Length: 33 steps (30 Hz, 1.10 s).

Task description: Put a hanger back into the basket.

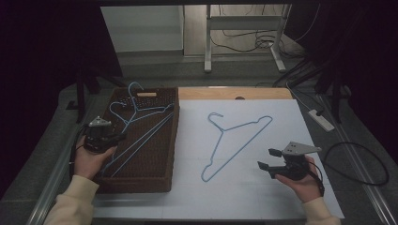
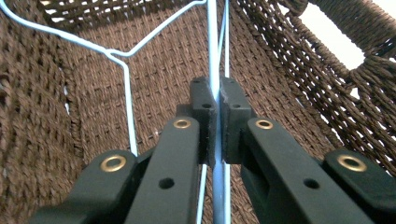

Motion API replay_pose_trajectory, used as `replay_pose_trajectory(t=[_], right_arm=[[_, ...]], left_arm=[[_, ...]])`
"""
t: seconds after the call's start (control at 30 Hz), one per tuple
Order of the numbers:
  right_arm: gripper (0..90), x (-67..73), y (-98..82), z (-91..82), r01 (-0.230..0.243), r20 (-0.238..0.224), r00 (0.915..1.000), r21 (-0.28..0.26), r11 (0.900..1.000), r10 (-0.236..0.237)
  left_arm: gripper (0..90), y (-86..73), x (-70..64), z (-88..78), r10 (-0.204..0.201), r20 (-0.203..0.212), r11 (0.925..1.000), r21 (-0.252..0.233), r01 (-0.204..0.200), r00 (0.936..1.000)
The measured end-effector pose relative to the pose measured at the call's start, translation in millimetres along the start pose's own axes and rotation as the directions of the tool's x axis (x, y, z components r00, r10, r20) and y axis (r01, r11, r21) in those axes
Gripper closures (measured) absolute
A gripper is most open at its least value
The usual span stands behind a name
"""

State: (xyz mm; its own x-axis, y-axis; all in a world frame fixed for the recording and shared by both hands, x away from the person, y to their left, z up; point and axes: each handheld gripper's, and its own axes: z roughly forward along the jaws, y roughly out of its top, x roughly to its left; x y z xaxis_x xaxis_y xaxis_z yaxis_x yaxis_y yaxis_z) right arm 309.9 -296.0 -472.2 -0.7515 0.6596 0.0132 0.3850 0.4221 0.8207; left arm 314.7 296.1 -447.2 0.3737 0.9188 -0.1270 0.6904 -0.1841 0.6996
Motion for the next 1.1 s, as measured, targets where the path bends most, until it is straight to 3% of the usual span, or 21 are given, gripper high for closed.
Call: replay_pose_trajectory(t=[0.1, 0.3, 0.4, 0.5, 0.63, 0.7, 0.87, 1.1], right_arm=[[30.2, 0.0, -0.2, 0.7, -0.002, -0.002, 1.0, 0.002, 1.0, 0.002], [30.1, 0.3, -0.3, 1.6, 0.001, -0.005, 1.0, 0.009, 1.0, -0.001], [29.9, 0.0, -0.6, 1.9, -0.001, -0.004, 1.0, 0.01, 1.0, 0.001], [29.7, 0.4, -0.7, 2.2, 0.001, -0.007, 1.0, 0.013, 1.0, -0.001], [29.6, 0.3, -0.9, 2.0, 0.001, -0.007, 1.0, 0.014, 1.0, -0.001], [29.5, -0.2, -1.1, 2.0, 0.0, -0.005, 1.0, 0.016, 1.0, 0.0], [29.5, 0.3, -1.2, 2.4, 0.001, -0.004, 1.0, 0.018, 1.0, -0.001], [29.4, 0.7, -1.2, 2.7, 0.004, 0.0, 1.0, 0.024, 1.0, -0.004]], left_arm=[[85.8, -0.1, 2.4, 3.7, -0.015, -0.013, 0.9985, 0.052, 0.016, 0.9998], [83.6, -2.8, 8.2, 13.8, -0.035, -0.063, 0.988, 0.148, 0.044, 0.9974], [81.0, -2.6, 7.9, 16.7, -0.019, -0.089, 0.9852, 0.168, 0.034, 0.9958], [68.4, -2.0, 5.9, 16.7, 0.026, -0.136, 0.9863, 0.165, -0.003, 0.9904], [45.2, -0.3, 2.4, 10.8, 0.039, -0.141, 0.9945, 0.102, -0.025, 0.9892], [39.3, 1.1, -1.7, 3.7, 0.053, -0.124, 0.9976, 0.05, -0.047, 0.9909], [34.5, 3.5, -11.5, -11.6, 0.076, -0.061, 0.996, -0.042, -0.079, 0.9952], [33.2, 1.9, -35.7, -32.7, 0.12, 0.029, 0.9812, -0.155, -0.114, 0.9923]])
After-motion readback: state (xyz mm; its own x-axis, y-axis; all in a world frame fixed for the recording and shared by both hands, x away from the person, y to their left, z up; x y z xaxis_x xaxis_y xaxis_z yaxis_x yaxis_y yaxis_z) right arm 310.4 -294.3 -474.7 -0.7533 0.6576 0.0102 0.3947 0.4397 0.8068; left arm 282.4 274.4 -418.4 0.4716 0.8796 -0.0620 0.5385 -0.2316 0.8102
